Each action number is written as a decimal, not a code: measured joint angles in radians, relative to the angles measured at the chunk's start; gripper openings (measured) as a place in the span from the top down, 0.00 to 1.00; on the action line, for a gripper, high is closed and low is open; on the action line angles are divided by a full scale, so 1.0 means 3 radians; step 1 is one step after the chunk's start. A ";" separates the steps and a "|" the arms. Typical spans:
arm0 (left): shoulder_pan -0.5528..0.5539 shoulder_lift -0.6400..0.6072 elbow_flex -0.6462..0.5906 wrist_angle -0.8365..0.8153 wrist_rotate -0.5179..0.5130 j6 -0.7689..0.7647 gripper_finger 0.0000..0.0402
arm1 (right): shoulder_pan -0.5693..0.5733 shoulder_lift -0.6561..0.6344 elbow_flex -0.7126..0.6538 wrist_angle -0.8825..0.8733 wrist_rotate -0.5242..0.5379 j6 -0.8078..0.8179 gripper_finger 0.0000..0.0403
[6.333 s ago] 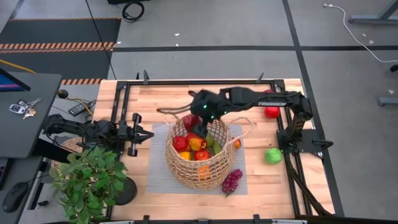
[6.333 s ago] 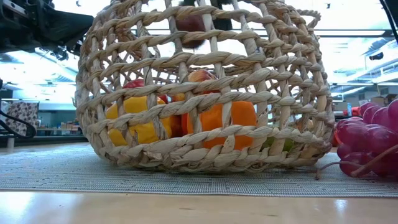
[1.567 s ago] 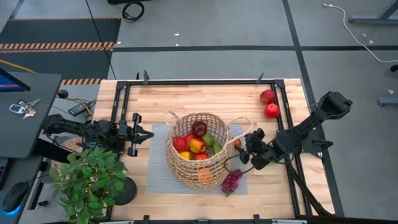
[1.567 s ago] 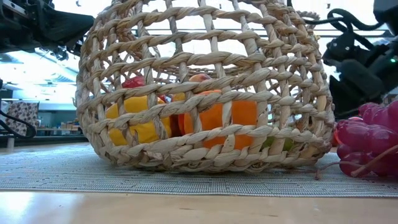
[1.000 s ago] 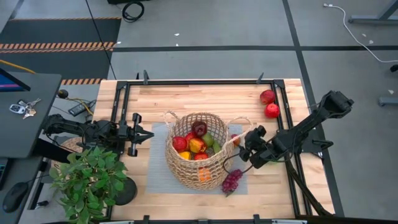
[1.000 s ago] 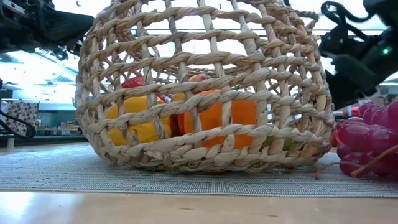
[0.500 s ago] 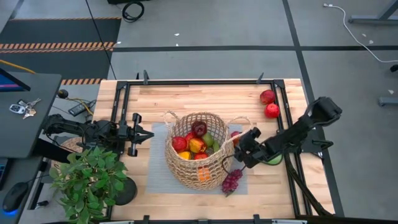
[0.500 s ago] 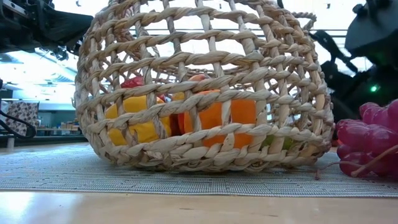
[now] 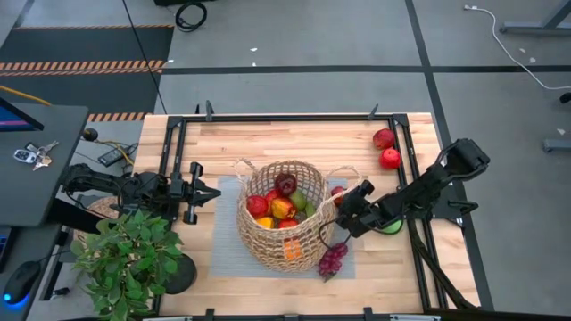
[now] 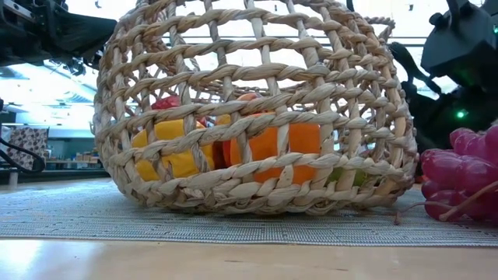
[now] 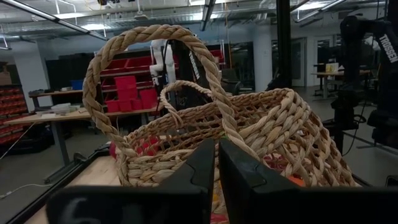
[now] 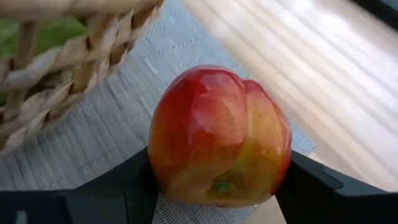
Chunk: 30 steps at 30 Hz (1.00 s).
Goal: Build produce basket
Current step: Put the bottom red apple into the brown basket
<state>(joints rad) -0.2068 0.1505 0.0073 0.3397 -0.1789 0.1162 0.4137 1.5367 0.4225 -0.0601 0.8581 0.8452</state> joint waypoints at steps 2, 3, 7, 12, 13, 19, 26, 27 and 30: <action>0.0000 0.0000 0.0000 0.0000 -0.0001 0.0000 0.92 | 0.0009 -0.0086 0.0000 -0.0076 0.0050 -0.0010 0.35; -0.0001 0.0000 -0.0001 0.0000 -0.0001 0.0000 0.92 | 0.0010 -0.0152 0.0000 -0.0118 0.0059 -0.0008 0.34; 0.0000 0.0000 0.0000 0.0000 0.0000 0.0000 0.91 | 0.0016 -0.0507 0.0000 -0.0376 0.0074 0.0049 0.32; 0.0001 0.0000 0.0000 0.0000 -0.0001 0.0000 0.92 | 0.0025 -0.1052 0.0000 -0.0609 -0.0652 -0.0127 0.33; -0.0001 0.0000 -0.0001 0.0000 -0.0001 0.0000 0.93 | 0.0025 -0.1171 0.0000 -0.0661 -0.0893 -0.0119 0.33; -0.0001 0.0000 -0.0001 0.0000 -0.0001 0.0000 0.92 | 0.0094 -0.1717 0.0000 -0.0806 -0.2104 -0.0109 0.33; -0.0001 0.0000 0.0000 -0.0001 -0.0001 0.0000 0.92 | 0.0381 -0.2040 0.0000 -0.0097 -0.2844 -0.0257 0.33; 0.0000 0.0000 -0.0001 0.0000 0.0000 0.0000 0.92 | 0.0433 -0.2048 0.0000 0.0114 -0.2831 -0.0335 0.33; 0.0000 0.0000 0.0000 -0.0001 0.0000 0.0000 0.93 | 0.0593 -0.2009 0.0000 0.0861 -0.2662 -0.0714 0.33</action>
<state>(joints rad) -0.2068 0.1505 0.0072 0.3395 -0.1789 0.1162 0.5917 0.9341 0.4225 0.1982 0.0596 0.6309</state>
